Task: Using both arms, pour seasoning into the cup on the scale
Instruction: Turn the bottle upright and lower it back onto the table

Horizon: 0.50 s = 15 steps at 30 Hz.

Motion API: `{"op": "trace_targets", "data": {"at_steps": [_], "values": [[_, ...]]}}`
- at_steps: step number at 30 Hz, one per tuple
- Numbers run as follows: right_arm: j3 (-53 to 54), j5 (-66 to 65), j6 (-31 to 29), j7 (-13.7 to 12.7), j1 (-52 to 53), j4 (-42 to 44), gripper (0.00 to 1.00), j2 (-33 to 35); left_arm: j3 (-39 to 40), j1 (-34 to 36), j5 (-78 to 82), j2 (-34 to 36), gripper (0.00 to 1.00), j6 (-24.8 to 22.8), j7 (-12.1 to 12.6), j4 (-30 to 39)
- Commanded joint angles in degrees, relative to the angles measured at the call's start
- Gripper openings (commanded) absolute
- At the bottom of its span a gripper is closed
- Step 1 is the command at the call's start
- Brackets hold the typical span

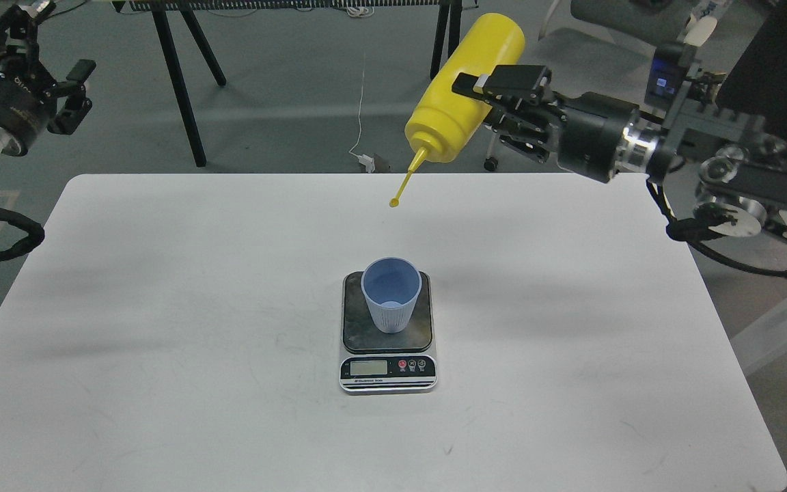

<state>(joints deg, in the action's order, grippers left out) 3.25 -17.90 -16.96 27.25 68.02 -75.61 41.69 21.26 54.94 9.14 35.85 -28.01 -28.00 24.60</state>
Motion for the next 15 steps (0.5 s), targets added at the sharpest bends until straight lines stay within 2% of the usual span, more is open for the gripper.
{"op": "trace_targets", "data": {"at_steps": [1,5,7,15], "values": [[19.7,11.5,-11.0,-0.4,-17.3,0.2,0.47,2.2,0.0,0.3,0.0,-0.1,0.87,0.0,0.0,0.0],[29.5,22.9,-11.0,-0.1,-29.7,1.1,0.47,2.2,0.0,0.3,0.1,-0.3,0.87,0.0,0.0,0.1],[31.1,25.4,-11.0,0.8,-33.7,0.8,0.47,1.8,0.0,0.2,0.1,-0.4,0.87,0.0,0.0,0.0],[33.8,36.3,-11.0,0.8,-45.2,0.7,0.48,-0.8,-0.2,0.2,0.2,-0.3,0.87,0.0,0.0,0.0]]}}
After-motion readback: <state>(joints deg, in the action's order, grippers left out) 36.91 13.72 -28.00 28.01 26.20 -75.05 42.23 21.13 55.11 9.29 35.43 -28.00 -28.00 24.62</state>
